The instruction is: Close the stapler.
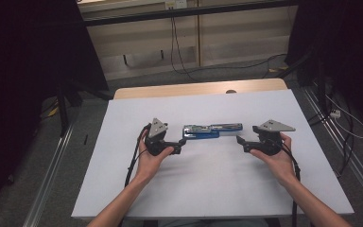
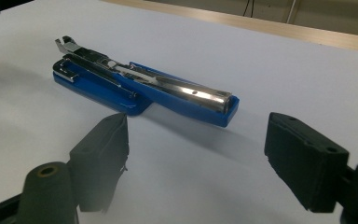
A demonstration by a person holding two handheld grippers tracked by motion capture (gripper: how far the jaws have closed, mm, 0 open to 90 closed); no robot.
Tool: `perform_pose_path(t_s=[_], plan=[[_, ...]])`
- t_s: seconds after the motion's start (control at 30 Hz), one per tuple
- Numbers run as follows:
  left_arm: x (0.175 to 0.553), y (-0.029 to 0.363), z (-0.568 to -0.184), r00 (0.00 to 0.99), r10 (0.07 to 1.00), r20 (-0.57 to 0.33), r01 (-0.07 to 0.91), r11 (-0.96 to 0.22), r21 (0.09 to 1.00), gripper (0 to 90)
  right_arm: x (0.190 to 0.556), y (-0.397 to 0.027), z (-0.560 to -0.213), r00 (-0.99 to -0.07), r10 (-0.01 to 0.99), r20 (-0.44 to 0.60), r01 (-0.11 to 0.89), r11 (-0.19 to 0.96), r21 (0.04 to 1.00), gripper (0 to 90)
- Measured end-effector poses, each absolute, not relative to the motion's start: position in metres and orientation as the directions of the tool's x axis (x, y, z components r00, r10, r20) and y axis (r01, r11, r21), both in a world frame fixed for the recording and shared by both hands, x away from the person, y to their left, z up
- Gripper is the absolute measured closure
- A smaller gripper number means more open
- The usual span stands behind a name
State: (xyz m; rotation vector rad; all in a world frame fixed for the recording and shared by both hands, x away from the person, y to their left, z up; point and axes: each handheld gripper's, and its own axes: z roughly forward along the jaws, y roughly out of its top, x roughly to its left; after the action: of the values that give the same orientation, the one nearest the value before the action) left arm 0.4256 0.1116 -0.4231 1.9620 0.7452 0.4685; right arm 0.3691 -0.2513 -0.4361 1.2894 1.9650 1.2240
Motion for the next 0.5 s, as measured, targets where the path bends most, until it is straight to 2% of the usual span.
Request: perform_pose_path(t_s=[0.23,0.5], plan=[[0.440,0.103,-0.425,0.730,0.684,0.013,0.310,-0.348,0.884,6.1,0.378,-0.251,-0.435,-0.440,0.895,0.070,0.440,0.147,0.886,39.2],[0.448,0.095,-0.427,0.718,0.696,0.005,0.317,-0.334,0.888,8.0,0.381,-0.246,-0.441,-0.461,0.883,0.087,0.446,0.147,0.883,53.7]])
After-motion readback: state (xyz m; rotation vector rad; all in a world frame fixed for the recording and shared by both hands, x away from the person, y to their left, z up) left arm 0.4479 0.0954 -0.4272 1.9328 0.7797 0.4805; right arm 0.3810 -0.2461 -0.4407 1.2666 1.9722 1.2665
